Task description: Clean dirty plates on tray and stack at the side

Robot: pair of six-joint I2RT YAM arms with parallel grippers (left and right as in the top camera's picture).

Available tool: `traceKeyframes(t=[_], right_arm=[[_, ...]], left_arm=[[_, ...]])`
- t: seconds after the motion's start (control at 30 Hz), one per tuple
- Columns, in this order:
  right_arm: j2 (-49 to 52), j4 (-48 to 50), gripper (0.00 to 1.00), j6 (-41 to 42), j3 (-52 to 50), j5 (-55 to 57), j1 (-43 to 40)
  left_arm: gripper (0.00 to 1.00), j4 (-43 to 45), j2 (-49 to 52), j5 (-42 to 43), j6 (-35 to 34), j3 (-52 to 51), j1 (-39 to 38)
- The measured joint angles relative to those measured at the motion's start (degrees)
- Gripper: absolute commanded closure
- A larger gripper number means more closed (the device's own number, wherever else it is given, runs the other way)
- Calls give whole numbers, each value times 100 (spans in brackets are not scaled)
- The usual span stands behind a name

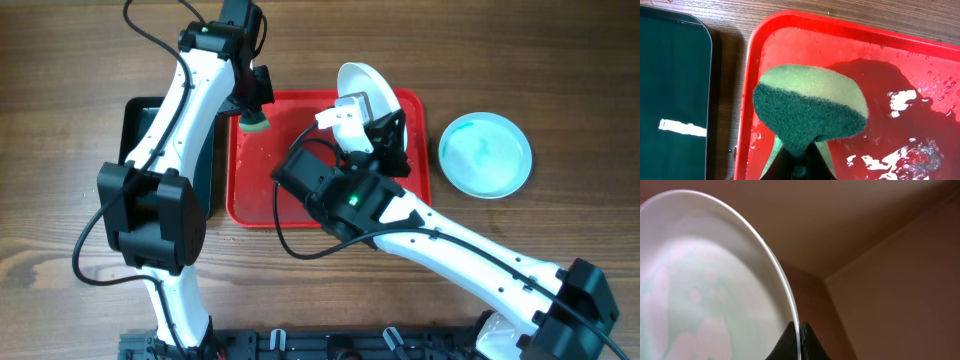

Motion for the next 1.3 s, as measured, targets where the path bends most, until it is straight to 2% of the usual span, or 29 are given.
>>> traceKeyframes(t=[0.07, 0.23, 0.3, 0.4, 0.43, 0.5, 0.53, 0.6, 0.8, 0.87, 0.9, 0.93, 1.0, 1.13, 1.3], right_arm=[[0, 225, 96, 28, 0, -603, -50], [146, 417, 96, 1019, 2, -4319, -1239], [654, 647, 96, 1325, 2, -5455, -1685], [1709, 973, 95, 1650, 2, -6596, -1775], [1895, 1043, 78, 1718, 0, -6876, -1781], [1934, 1172, 58, 1696, 0, -7285, -1873], [1934, 1298, 54, 1554, 0, -7608, -1987], [1934, 1593, 53, 1091, 0, -8196, -2208], [2037, 2520, 54, -1191, 2, -9495, -2850], [2315, 2719, 65, -1432, 2, -9621, -2806], [2450, 2765, 78, -1449, 2, -9670, -2796], [2557, 2793, 86, -1403, 2, -9661, -2787], [2590, 2848, 96, -1143, 2, -9477, -2780], [2590, 2706, 96, -444, 28, -9114, -2774], [2509, 1703, 96, 1467, 181, -8605, -2750]], left_arm=[[96, 0, 0, 0, 0, 0, 0], [96, 2, 0, 2, 0, 0, 0], [96, 4, 0, 2, 0, 0, 0], [96, 2, 0, 4, 0, 0, 0], [96, 0, 0, 4, 0, 0, 0], [96, 2, 0, 4, 0, 0, 0], [96, 2, 0, 4, 0, 0, 0], [96, 0, 0, 4, 0, 0, 0], [96, 0, 0, 22, 0, 0, 0], [96, 2, 0, 22, 0, 0, 0], [96, 4, 0, 22, 0, 0, 0], [96, 4, 0, 22, 0, 0, 0], [96, 2, 0, 22, 0, 0, 0], [96, 2, 0, 22, 0, 0, 0], [96, 13, 0, 319, -7, 0, -17]])
